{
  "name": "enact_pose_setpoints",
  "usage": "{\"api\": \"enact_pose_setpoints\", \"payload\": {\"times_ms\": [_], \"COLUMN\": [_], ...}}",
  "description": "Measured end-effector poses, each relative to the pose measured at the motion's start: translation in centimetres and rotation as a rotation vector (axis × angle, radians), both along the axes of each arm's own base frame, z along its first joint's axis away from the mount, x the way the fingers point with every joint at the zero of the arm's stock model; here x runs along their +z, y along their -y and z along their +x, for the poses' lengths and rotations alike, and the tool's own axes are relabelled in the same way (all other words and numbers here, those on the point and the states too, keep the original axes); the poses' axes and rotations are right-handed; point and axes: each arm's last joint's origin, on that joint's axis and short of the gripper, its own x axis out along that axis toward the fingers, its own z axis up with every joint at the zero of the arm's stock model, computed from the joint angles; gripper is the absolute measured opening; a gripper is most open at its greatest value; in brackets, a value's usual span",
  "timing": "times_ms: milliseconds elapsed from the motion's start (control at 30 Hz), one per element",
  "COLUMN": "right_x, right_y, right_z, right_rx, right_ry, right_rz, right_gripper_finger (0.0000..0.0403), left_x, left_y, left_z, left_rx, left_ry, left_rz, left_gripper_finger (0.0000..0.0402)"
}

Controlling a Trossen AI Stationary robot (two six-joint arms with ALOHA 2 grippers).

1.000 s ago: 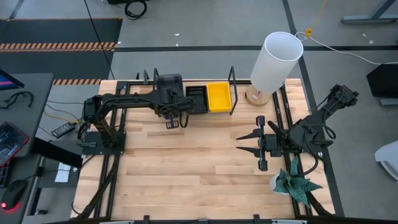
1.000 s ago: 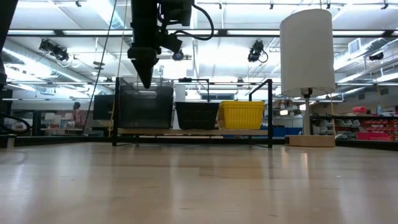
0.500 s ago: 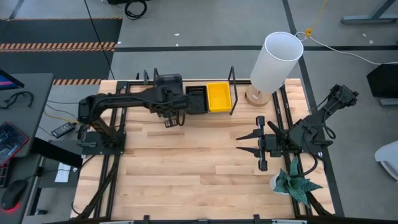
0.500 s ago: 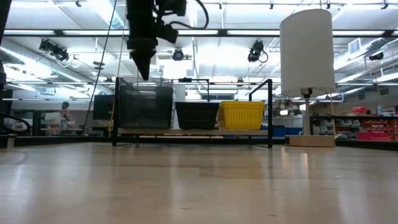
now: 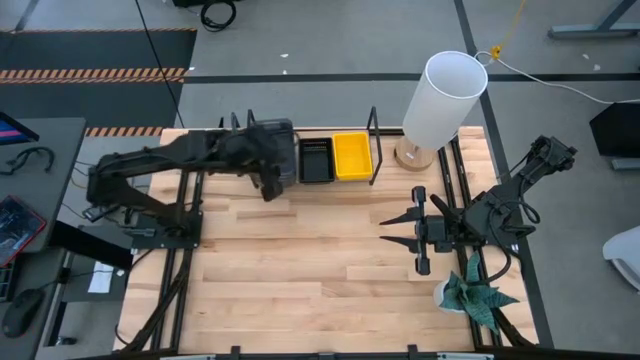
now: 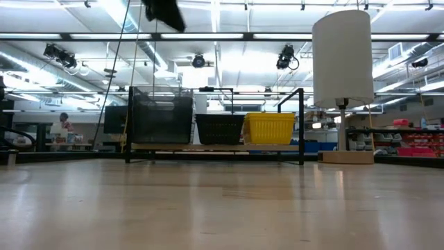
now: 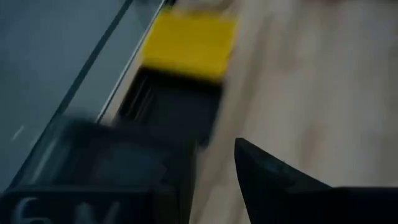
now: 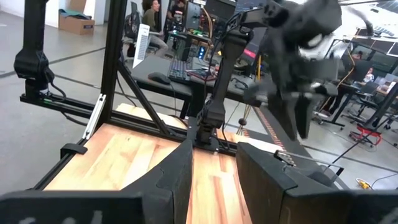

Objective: Stack baskets on shelf by color
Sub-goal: Return to Home Position

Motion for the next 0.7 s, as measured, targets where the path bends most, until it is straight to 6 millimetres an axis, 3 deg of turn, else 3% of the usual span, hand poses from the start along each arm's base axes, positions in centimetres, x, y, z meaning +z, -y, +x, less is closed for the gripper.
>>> {"api": "enact_pose_setpoints", "payload": {"times_ms": [133,233,700], "right_x": [0.0,-0.1,-1.3], "right_y": [0.0,0.0,0.5], "right_z": [0.0,0.0,0.4], "right_rx": [0.002,0.004,0.079], "right_ry": [-0.004,-0.008,-0.023], "right_rz": [0.002,0.009,0.001], "right_gripper_finger": [0.0130,0.0130,0.0130], "left_x": [0.4,-1.0,-12.7], "left_y": [2.0,3.1,4.0], "left_z": [-0.9,-2.2,-9.3], "left_rx": [-0.163,-0.246,-0.308], "left_ry": [0.167,0.224,0.672], "left_rz": [-0.017,-0.040,-0.109], "left_gripper_finger": [0.0116,0.0116,0.0116]}}
